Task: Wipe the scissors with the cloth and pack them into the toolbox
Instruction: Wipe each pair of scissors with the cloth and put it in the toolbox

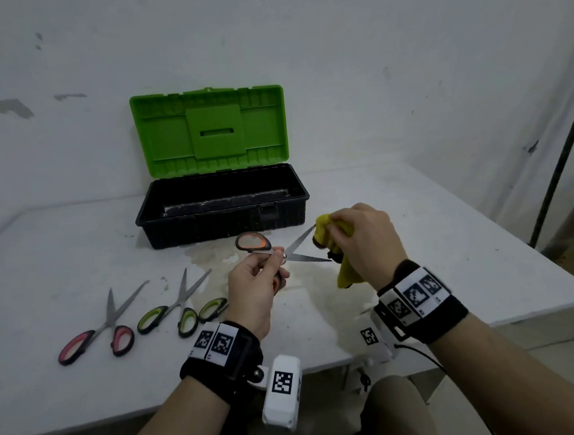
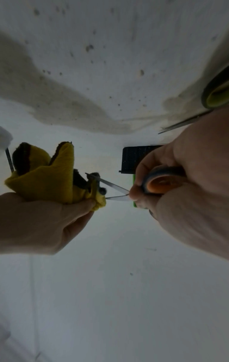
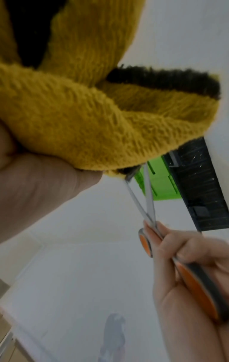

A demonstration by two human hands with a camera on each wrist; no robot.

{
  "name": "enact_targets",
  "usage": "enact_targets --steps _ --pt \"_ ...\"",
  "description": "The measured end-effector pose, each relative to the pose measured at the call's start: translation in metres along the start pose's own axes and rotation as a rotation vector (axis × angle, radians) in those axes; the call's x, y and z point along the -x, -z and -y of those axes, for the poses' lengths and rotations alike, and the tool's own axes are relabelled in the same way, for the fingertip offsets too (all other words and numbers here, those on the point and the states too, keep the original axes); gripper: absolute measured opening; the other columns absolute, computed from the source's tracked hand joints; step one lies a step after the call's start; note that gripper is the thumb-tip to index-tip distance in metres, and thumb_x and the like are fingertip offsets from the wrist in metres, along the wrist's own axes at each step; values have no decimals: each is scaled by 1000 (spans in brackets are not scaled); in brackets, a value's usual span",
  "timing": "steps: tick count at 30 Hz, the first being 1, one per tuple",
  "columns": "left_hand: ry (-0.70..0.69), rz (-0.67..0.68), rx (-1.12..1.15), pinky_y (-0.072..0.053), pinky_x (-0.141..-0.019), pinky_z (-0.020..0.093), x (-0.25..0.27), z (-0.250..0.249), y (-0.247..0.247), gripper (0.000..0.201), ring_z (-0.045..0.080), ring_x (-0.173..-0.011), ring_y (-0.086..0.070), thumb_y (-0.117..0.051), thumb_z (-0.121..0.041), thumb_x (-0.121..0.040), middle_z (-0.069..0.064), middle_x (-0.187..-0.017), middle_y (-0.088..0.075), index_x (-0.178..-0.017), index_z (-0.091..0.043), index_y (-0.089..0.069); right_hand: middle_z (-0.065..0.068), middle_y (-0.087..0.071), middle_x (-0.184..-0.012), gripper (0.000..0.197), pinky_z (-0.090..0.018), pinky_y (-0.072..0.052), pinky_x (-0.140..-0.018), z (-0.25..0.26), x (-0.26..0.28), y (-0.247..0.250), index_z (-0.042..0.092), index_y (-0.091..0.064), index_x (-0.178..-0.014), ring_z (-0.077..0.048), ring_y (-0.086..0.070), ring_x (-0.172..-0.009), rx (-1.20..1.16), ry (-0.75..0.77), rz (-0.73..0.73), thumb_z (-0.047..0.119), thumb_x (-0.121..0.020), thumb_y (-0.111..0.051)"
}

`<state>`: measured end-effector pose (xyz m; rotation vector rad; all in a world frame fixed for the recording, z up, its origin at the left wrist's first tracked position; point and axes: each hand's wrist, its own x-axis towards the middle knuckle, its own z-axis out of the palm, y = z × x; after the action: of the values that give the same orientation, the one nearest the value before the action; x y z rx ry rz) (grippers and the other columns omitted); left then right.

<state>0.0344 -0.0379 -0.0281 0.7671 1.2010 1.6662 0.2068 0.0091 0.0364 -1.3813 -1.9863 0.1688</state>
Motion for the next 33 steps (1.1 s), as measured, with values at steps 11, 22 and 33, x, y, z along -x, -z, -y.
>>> enact_targets --steps 11,22,33 --pt "17 60 -30 -52 -65 27 2 3 -7 15 14 -61 -56 -60 -13 -99 8 -67 -62 -94 -3 -70 2 -59 -93 22 -36 -53 -66 32 33 -24 20 -70 -98 -16 -57 -79 55 188 92 33 -94 -52" --pt "2 22 -62 -53 -75 32 6 2 0 14 16 -68 -55 -65 -17 -96 -4 -61 -63 -97 -5 -73 -2 -63 -94 19 -35 -51 -75 -14 -13 2 21 -72 -100 -22 -59 -88 39 -92 -3 28 -90 -57" --pt "35 -75 10 -49 -56 32 4 -4 -5 28 17 -53 -59 -51 -38 -101 3 -78 -52 -98 -13 -63 6 -62 -93 13 -32 -51 -71 29 34 12 25 -72 -95 -15 -58 -80 -8 142 31 26 -89 -60"
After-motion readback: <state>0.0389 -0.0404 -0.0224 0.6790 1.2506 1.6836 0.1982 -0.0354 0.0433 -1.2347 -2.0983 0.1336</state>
